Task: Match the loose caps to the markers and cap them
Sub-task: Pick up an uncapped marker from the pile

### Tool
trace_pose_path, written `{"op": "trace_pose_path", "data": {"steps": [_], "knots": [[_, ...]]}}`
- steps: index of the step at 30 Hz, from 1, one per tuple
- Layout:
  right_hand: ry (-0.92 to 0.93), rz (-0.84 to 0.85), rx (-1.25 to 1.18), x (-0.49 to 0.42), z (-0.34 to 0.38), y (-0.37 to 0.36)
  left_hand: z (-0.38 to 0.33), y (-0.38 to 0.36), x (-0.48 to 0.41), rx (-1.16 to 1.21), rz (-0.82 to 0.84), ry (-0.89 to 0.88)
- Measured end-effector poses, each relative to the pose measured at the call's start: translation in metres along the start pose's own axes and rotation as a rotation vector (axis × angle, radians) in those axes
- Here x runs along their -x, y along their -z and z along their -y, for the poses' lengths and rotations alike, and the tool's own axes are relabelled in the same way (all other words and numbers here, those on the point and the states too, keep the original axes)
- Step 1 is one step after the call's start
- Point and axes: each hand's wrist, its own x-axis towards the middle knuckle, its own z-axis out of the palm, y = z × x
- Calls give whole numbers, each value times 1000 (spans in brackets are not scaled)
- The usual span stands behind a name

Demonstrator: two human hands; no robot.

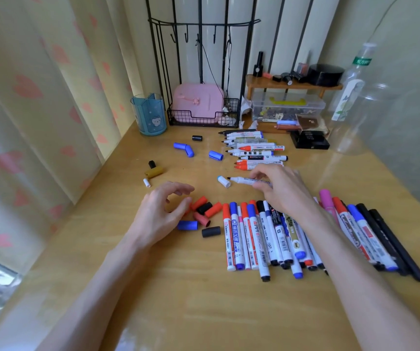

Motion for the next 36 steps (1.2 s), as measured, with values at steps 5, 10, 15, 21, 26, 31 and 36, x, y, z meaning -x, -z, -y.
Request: {"op": "trace_pose_path", "data": {"steps": [5,10,15,21,26,31,36], "knots": [[167,-32,9,33,8,4,-10,-1,7,-119,215,-120],[183,-26,9,60,4,5,-16,-5,11,-292,242,-241],[211,-86,-21,73,2,1,-18,-8,13,-285,252,-300],[218,-181,-57,79,-3,6,-19,-13,11,-164,202,-300],[247,-206,-140,80,1,9,-34,-11,13,106,120,-136],[298,-200,-141,82,6,7,-35,-12,13,161,117,-73],[334,-208,-131,83,12,4,-35,-17,14,188,99,-101]]}}
